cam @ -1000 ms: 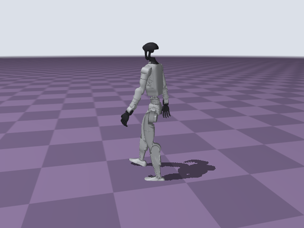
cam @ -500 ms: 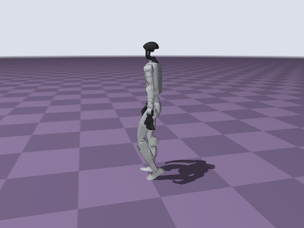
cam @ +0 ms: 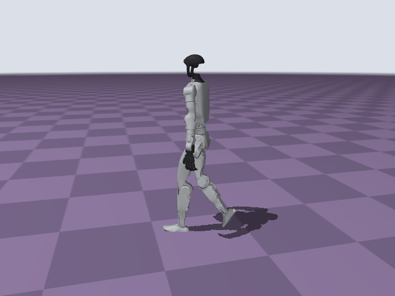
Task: Walk
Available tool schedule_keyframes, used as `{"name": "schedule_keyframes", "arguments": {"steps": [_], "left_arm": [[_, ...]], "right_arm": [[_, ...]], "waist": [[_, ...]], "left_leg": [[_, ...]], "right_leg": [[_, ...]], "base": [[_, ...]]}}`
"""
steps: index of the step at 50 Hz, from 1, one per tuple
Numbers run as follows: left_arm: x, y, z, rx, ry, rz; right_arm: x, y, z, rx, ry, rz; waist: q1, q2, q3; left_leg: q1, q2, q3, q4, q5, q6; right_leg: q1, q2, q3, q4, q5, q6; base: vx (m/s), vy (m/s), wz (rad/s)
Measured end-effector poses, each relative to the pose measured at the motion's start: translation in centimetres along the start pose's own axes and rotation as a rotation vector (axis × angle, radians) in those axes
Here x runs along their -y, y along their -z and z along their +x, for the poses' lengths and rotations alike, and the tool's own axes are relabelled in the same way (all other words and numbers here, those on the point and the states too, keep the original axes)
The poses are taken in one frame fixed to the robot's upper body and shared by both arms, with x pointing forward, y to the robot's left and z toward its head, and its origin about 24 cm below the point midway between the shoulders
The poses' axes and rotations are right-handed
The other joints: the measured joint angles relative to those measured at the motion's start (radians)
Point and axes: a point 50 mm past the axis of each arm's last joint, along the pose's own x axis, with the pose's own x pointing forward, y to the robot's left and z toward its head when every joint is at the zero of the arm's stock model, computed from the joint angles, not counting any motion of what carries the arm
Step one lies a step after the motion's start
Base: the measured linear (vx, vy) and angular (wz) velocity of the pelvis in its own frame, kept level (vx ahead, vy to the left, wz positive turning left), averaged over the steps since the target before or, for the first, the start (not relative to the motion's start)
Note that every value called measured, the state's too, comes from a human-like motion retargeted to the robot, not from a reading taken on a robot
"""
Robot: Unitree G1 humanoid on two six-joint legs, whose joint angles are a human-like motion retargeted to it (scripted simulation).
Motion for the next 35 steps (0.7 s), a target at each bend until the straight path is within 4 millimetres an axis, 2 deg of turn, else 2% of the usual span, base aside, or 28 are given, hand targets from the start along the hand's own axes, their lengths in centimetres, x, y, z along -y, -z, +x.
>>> {"name": "schedule_keyframes", "arguments": {"steps": [2, 5, 8, 10, 14, 18, 20, 22, 23, 25, 27, 28, 30, 32, 33, 35], "left_arm": [[-0.8, -2.7, 0.1, 0.067, -0.015, 0.030], [-2.4, -7.7, -0.2, 0.199, -0.052, 0.086], [-3.4, -12.4, -1.1, 0.350, -0.095, 0.114], [-3.8, -15.1, -1.8, 0.444, -0.117, 0.118], [-5.2, -19.0, -3.6, 0.591, -0.158, 0.123], [-5.0, -20.5, -4.2, 0.652, -0.154, 0.139], [-4.4, -19.9, -3.8, 0.635, -0.137, 0.157], [-3.3, -18.7, -3.1, 0.593, -0.106, 0.173], [-2.5, -17.7, -2.5, 0.561, -0.085, 0.181], [-1.2, -15.8, -1.7, 0.498, -0.053, 0.179], [-0.4, -13.5, -0.9, 0.420, -0.033, 0.169], [-0.2, -12.3, -0.6, 0.375, -0.022, 0.171], [0.1, -9.6, -0.1, 0.280, 0.002, 0.184], [0.6, -7.0, 0.2, 0.201, 0.020, 0.195], [0.9, -5.8, 0.3, 0.170, 0.026, 0.189], [1.6, -3.5, 0.4, 0.122, 0.041, 0.157]], "right_arm": [[-0.7, 2.1, -0.5, -0.061, -0.020, 0.012], [-1.4, 4.5, -1.3, -0.124, -0.028, 0.057], [-1.9, 6.7, -2.1, -0.180, -0.036, 0.095], [-2.2, 8.0, -2.7, -0.219, -0.047, 0.107], [-2.5, 8.7, -3.0, -0.264, -0.067, 0.109], [-2.6, 9.1, -3.2, -0.281, -0.070, 0.122], [-2.9, 9.2, -3.2, -0.284, -0.076, 0.136], [-2.9, 9.1, -3.2, -0.284, -0.074, 0.140], [-2.9, 9.1, -3.2, -0.287, -0.074, 0.140], [-2.0, 8.2, -2.7, -0.271, -0.055, 0.129], [-0.9, 6.4, -1.9, -0.225, -0.030, 0.106], [-0.6, 5.4, -1.6, -0.195, -0.019, 0.096], [-0.3, 3.5, -0.9, -0.134, -0.009, 0.081], [0.1, 1.5, -0.3, -0.069, 0.000, 0.060], [0.4, 0.4, -0.1, -0.035, 0.007, 0.040], [1.5, -1.8, 0.3, 0.027, 0.031, -0.010]], "waist": [[-0.008, 0.021, -0.013], [-0.046, 0.039, 0.005], [-0.075, 0.030, 0.014], [-0.091, 0.007, 0.019], [-0.087, -0.030, 0.046], [-0.086, -0.015, 0.041], [-0.094, -0.010, 0.025], [-0.110, -0.012, 0.001], [-0.133, -0.011, -0.013], [-0.180, -0.014, -0.009], [-0.205, -0.036, 0.006], [-0.206, -0.058, 0.005], [-0.189, -0.089, -0.007], [-0.179, -0.103, -0.014], [-0.171, -0.105, -0.010], [-0.151, -0.111, 0.002]], "left_leg": [[0.033, 0.009, -0.003, -0.007, -0.031, -0.013], [0.097, 0.007, -0.025, -0.034, -0.052, -0.030], [0.178, -0.003, -0.016, -0.065, -0.075, -0.063], [0.235, -0.031, -0.009, -0.075, -0.099, -0.084], [0.351, 0.010, 0.010, -0.074, -0.144, -0.197], [0.415, 0.035, 0.004, -0.037, -0.138, -0.303], [0.441, 0.010, -0.009, 0.000, -0.089, -0.345], [0.439, -0.059, -0.016, 0.042, 0.029, -0.347], [0.449, -0.097, -0.026, 0.047, 0.116, -0.347], [0.426, -0.167, -0.006, 0.135, 0.325, -0.347], [0.353, -0.208, 0.101, 0.309, 0.486, -0.347], [0.306, -0.193, 0.193, 0.409, 0.535, -0.347], [0.224, -0.110, 0.324, 0.589, 0.637, -0.347], [0.167, -0.101, 0.286, 0.638, 0.602, -0.347], [0.142, -0.081, 0.279, 0.661, 0.524, -0.347], [0.065, -0.107, 0.221, 0.669, 0.418, -0.347]], "right_leg": [[-0.094, -0.035, -0.033, 0.081, -0.140, -0.055], [-0.217, -0.032, 0.010, 0.083, -0.239, 0.027], [-0.291, -0.107, 0.035, -0.072, -0.314, 0.109], [-0.317, -0.175, 0.044, -0.239, -0.325, 0.163], [-0.365, -0.149, 0.049, -0.602, -0.347, 0.175], [-0.386, -0.106, 0.012, -0.756, -0.358, 0.175], [-0.365, -0.126, -0.005, -0.706, -0.319, 0.175], [-0.374, -0.187, -0.051, -0.685, -0.231, 0.175], [-0.364, -0.203, 0.068, -0.658, -0.229, 0.175], [-0.354, -0.293, 0.057, -0.597, -0.256, 0.172], [-0.332, -0.358, 0.052, -0.555, -0.302, 0.165], [-0.316, -0.390, 0.026, -0.548, -0.318, 0.154], [-0.275, -0.391, -0.018, -0.549, -0.354, 0.110], [-0.227, -0.356, -0.036, -0.559, -0.386, 0.064], [-0.196, -0.339, -0.046, -0.566, -0.403, 0.049], [-0.149, -0.316, -0.034, -0.575, -0.429, 0.025]], "base": [[0.73, 0.18, -0.12], [0.61, 0.13, 0.45], [0.70, 0.11, 0.37], [0.73, 0.01, 0.18], [0.77, -0.41, -0.17], [0.87, -0.20, -0.01], [0.86, 0.19, 0.31], [0.91, 0.40, 0.75], [0.89, 0.64, 1.34], [0.84, 0.62, 1.45], [0.58, 0.36, 0.98], [0.65, -0.03, 0.56], [0.67, -0.38, 0.19], [0.77, -0.47, 0.01], [0.96, -0.36, -0.20], [0.97, -0.15, -0.42]]}}
